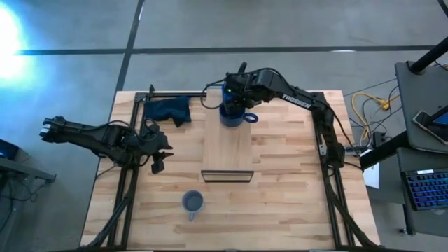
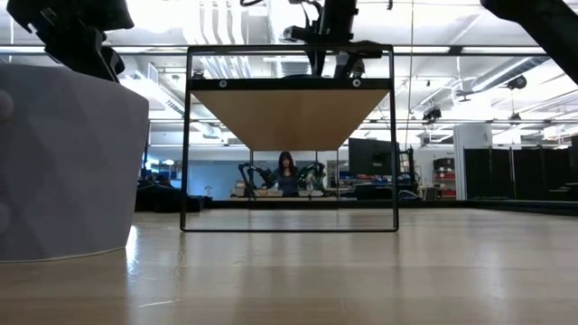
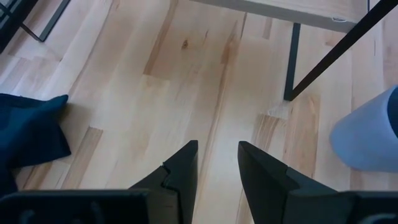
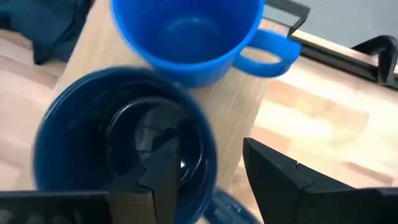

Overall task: Stack small to large cups/mugs on shelf
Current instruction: Put the purple mug on the shelf

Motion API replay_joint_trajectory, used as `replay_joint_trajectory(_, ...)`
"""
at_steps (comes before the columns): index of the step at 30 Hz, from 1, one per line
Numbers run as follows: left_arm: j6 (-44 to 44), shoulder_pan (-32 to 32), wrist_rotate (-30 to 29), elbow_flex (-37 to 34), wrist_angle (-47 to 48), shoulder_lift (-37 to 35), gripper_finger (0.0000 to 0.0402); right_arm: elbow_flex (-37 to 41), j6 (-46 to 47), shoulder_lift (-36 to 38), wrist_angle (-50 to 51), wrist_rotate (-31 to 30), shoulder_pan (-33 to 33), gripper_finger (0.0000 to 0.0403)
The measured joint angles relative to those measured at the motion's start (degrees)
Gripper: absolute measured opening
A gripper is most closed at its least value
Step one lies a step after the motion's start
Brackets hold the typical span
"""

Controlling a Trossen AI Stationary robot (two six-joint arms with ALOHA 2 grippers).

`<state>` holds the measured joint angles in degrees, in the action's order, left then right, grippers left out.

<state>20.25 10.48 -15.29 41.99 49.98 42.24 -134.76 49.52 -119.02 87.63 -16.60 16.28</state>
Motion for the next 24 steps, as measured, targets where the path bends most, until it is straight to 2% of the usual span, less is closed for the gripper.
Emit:
replay_joint_trajectory(10, 0.0, 0.0, 0.0, -0.1, 0.0, 0.4, 0.0100, 0.0, 3.4, 0.9, -0.5, -1.0, -3.7, 0.0152)
replay_joint_trajectory(17, 0.0, 0.0, 0.0, 0.0, 0.0, 0.4, 0.0100, 0.0, 5.6, 0.9, -4.2, 2.3, -5.6, 0.0124)
replay_joint_trajectory(21, 0.0, 0.0, 0.0, -0.1, 0.1, 0.3, 0.0100, 0.0, 7.5, 1.6, -4.1, 3.1, -7.3, 0.0121)
replay_joint_trajectory(24, -0.1, 0.0, 0.0, 0.0, 0.0, 0.4, 0.0100, 0.0, 5.1, 1.6, -4.3, 3.1, -8.4, 0.0121)
